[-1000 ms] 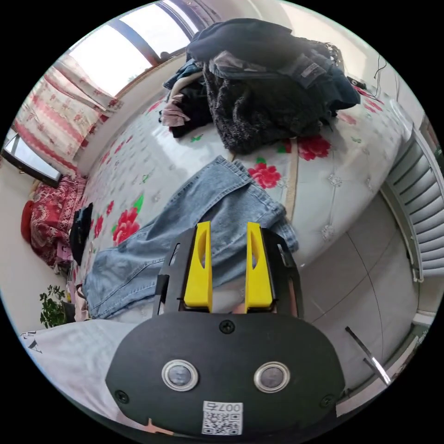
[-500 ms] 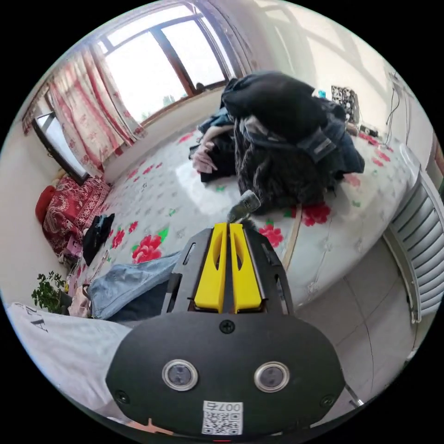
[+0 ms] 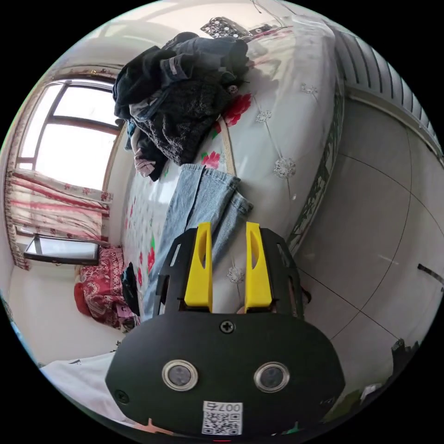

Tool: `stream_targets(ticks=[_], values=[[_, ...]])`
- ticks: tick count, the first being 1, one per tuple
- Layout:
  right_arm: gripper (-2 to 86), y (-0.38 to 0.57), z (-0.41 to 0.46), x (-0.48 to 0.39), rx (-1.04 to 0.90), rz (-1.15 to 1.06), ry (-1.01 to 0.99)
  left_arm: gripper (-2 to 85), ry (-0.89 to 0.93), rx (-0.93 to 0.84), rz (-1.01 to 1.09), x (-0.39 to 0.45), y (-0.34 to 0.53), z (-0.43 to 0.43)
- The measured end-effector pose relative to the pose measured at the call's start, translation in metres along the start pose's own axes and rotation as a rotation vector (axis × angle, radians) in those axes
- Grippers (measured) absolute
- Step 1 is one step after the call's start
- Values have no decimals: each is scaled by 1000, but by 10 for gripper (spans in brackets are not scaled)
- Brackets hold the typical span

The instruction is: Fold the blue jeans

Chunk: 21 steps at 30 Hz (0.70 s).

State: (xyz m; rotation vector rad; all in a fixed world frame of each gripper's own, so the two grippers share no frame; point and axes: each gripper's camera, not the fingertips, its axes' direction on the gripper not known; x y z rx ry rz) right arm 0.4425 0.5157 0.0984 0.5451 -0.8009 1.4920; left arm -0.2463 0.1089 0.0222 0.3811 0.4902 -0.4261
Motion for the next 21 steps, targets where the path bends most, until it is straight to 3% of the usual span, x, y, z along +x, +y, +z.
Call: stream_targets(ticks=[5, 12, 16, 19, 21], values=[[110, -6, 17, -2, -20, -33, 17, 0, 107, 83, -158, -82, 12, -24], [61, -16, 30, -3, -16, 94, 161, 105, 374, 158, -415, -195, 14, -23], [19, -23, 33, -10, -44, 88, 5, 114, 427, 157, -460, -237, 5, -11], [6, -20, 30, -62, -20, -102, -124, 116, 420, 153, -466, -263, -6, -5], [2, -4, 35, -136, -97, -385, -204, 117, 427, 140, -473, -278, -13, 1]])
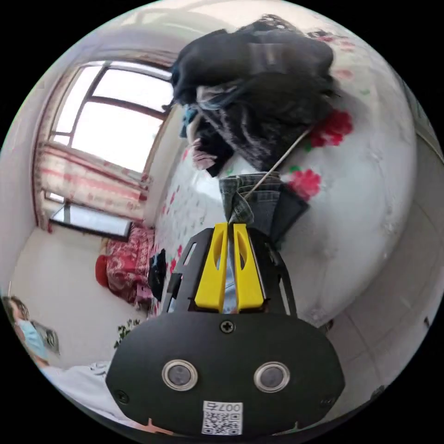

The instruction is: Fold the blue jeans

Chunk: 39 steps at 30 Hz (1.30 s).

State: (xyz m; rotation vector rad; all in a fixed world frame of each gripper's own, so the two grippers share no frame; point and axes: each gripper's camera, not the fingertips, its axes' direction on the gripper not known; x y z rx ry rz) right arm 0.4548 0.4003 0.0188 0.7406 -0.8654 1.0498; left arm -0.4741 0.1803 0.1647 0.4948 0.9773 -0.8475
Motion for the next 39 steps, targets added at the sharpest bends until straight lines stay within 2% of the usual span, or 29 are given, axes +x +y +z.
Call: stream_targets(ticks=[1, 3, 4, 6, 8, 12, 14, 17, 22, 25, 27, 29, 33, 35, 38, 39], values=[[2, -1, 7, -22, -36, -87, -8, 117, -3, -6, -6, -7, -7, 1], [1, 12, 43, -112, -220, -435, -16, 115, -8, 0, 2, -15, -14, -2], [1, 21, 52, -132, -263, -515, -10, 113, -15, 3, 14, -18, -18, -5], [1, 70, 98, -196, -457, -807, 52, 111, -21, 11, 37, -23, -21, -8], [2, 116, 139, -220, -628, -953, 53, 109, -11, 20, 42, -32, -22, -12], [7, 214, 236, -215, -988, -980, 113, 102, 19, 30, 31, -52, -26, -20], [9, 239, 253, -211, -1072, -962, 75, 98, 26, 28, 29, -59, -27, -23], [18, 251, 255, -214, -1061, -948, 40, 90, 37, 25, 24, -68, -27, -27], [38, 235, 250, -214, -889, -1008, 245, 66, 96, 52, -12, -85, -18, -28], [46, 240, 271, -196, -944, -1015, 363, 51, 159, 80, -42, -92, -9, -28], [52, 252, 292, -173, -1057, -962, 403, 48, 182, 103, -24, -87, -2, -32], [57, 252, 291, -164, -997, -891, 397, 46, 213, 136, 33, -73, 5, -41], [66, 221, 252, -159, -818, -689, 164, 42, 329, 192, 264, -2, 17, -73], [67, 203, 229, -157, -721, -654, 123, 41, 384, 202, 420, 51, 28, -88], [71, 170, 189, -148, -573, -609, 128, 40, 487, 176, 785, 170, 70, -105], [74, 157, 174, -140, -524, -578, 125, 40, 521, 152, 966, 221, 99, -108]])
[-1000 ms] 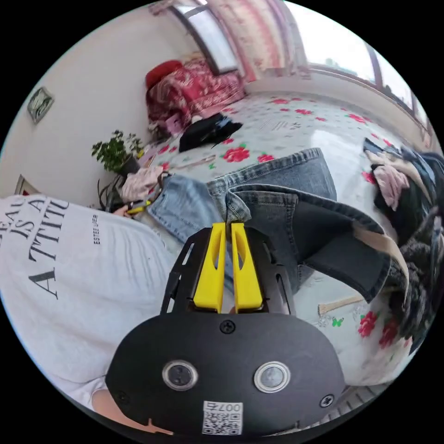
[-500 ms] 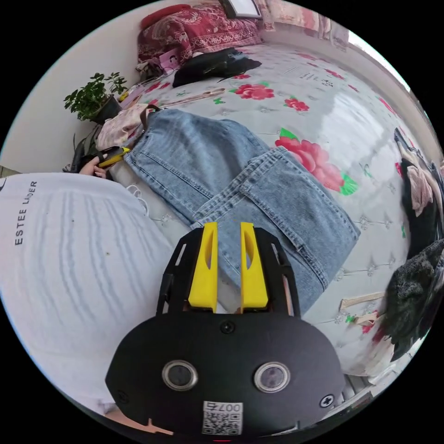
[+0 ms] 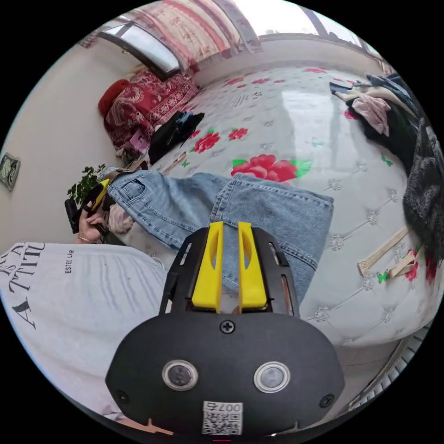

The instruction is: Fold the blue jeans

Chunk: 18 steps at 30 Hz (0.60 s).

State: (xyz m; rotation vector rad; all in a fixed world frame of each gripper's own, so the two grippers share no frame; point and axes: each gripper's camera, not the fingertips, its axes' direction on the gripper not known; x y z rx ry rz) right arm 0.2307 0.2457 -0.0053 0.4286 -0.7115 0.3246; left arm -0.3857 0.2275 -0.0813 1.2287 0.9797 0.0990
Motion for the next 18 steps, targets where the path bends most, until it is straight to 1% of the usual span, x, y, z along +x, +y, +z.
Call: stream_targets(ticks=[1, 2, 4, 5, 7, 8, 10, 12, 14, 16, 18], values=[[75, 2, -8, 7, 23, 21, 0, 41, 81, -59, 161, 48, -16, 30], [77, 6, -24, 22, 72, 65, 1, 42, 129, -99, 233, 71, -21, 48], [81, 17, -43, 44, 146, 118, 12, 46, 303, -273, 439, 148, -19, 128], [84, 24, -51, 59, 180, 160, 23, 49, 332, -309, 462, 164, -14, 149], [90, 35, -55, 82, 192, 226, -11, 60, 435, -450, 466, 210, 24, 234], [94, 42, -55, 96, 199, 267, -43, 63, 437, -485, 458, 217, 34, 252], [100, 54, -54, 114, 204, 326, -83, 65, 346, -586, 382, 218, 65, 305], [108, 68, -48, 134, 191, 382, -132, 69, 294, -641, 321, 197, 80, 325], [114, 75, -41, 148, 164, 418, -158, 77, 207, -656, 234, 159, 91, 330], [119, 78, -34, 161, 131, 442, -177, 89, 89, -671, 68, 95, 104, 329], [123, 73, -26, 177, 84, 475, -189, 102, 23, -669, -68, 48, 114, 326]])
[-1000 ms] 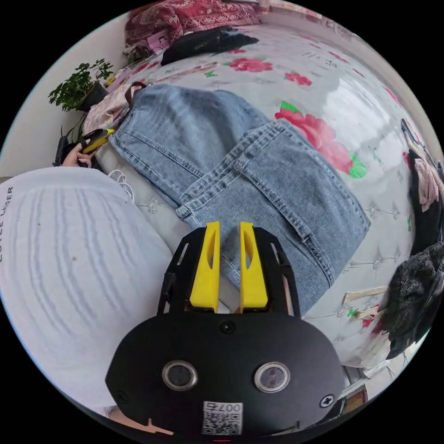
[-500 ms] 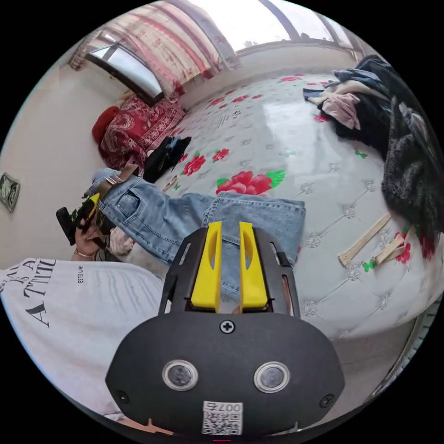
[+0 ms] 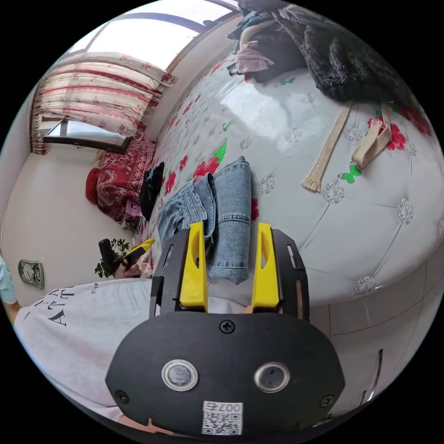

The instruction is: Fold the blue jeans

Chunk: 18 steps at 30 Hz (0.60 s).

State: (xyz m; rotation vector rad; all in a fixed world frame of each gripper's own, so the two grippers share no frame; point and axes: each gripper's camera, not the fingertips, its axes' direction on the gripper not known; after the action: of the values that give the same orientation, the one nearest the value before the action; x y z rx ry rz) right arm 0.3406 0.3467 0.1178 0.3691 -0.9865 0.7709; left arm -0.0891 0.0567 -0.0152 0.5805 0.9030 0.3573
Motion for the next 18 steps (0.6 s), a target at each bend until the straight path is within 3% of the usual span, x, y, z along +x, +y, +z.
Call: stream_targets(ticks=[5, 9, 14, 18], values=[[130, -35, 12, -34, -50, -161, 32, 113, 16, 52, -174, -68, 8, 11], [139, -70, 71, -59, -264, -237, 42, 118, 27, 24, -189, -87, -5, 46], [131, -84, 101, -68, -306, -265, 237, 118, 29, -12, -165, -99, -22, 77], [119, -85, 106, -78, -360, -283, 190, 116, 30, -43, -162, -115, -30, 102]])
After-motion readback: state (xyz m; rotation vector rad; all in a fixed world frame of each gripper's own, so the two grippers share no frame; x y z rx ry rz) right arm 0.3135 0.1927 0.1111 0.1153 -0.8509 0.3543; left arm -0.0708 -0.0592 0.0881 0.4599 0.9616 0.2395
